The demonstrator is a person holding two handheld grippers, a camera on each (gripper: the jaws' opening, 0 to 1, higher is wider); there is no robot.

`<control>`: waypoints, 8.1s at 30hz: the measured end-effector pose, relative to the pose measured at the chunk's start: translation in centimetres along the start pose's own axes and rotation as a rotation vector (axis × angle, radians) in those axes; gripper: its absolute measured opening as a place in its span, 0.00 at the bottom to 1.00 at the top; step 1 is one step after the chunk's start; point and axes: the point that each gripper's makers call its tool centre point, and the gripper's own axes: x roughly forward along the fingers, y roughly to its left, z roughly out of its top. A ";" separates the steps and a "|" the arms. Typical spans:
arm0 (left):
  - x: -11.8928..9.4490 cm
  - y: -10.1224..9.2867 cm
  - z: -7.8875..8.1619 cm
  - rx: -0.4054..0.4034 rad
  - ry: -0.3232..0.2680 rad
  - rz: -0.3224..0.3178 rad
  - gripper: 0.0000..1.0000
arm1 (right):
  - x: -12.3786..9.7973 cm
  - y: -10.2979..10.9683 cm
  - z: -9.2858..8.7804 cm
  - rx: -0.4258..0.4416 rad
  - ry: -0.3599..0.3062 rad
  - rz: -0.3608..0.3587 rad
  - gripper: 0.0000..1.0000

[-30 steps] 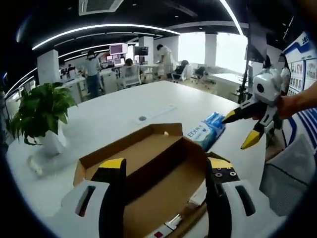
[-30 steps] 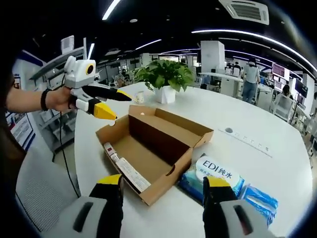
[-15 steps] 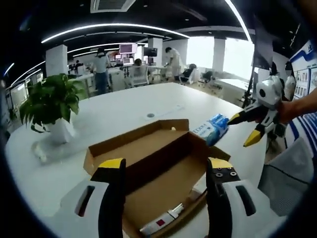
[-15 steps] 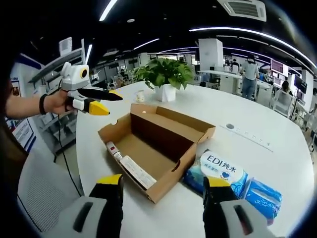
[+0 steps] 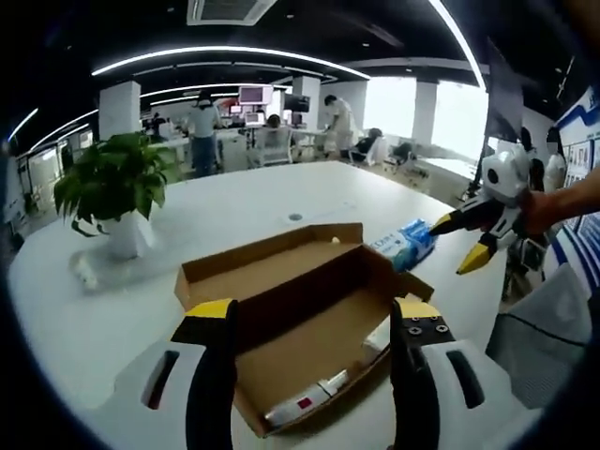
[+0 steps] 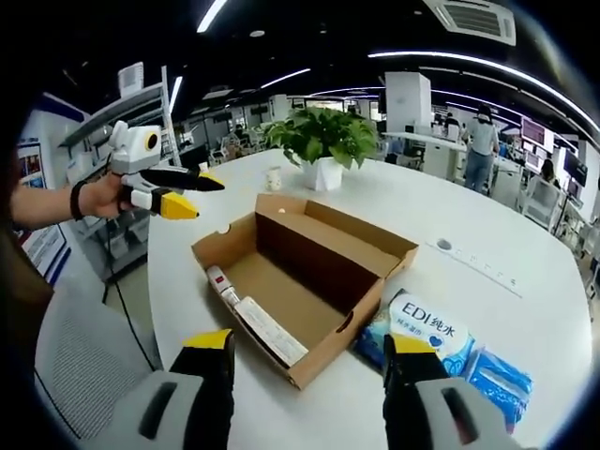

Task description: Operate the shoe box by opening the lid, removing the specified soft item, and placing it in the target area until the item is outside and the box remains undamaged.

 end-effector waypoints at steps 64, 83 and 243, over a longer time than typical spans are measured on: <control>-5.4 0.9 -3.1 -0.085 -0.018 0.090 0.69 | 12.0 0.3 -0.4 -0.583 0.423 0.166 0.56; -5.8 1.5 -3.7 -0.101 -0.012 0.099 0.68 | 12.4 3.3 -1.2 -0.618 0.436 0.333 0.57; -2.7 -1.9 -0.3 -0.028 -0.025 -0.043 0.67 | 1.2 -3.8 0.5 -0.216 0.434 0.124 0.16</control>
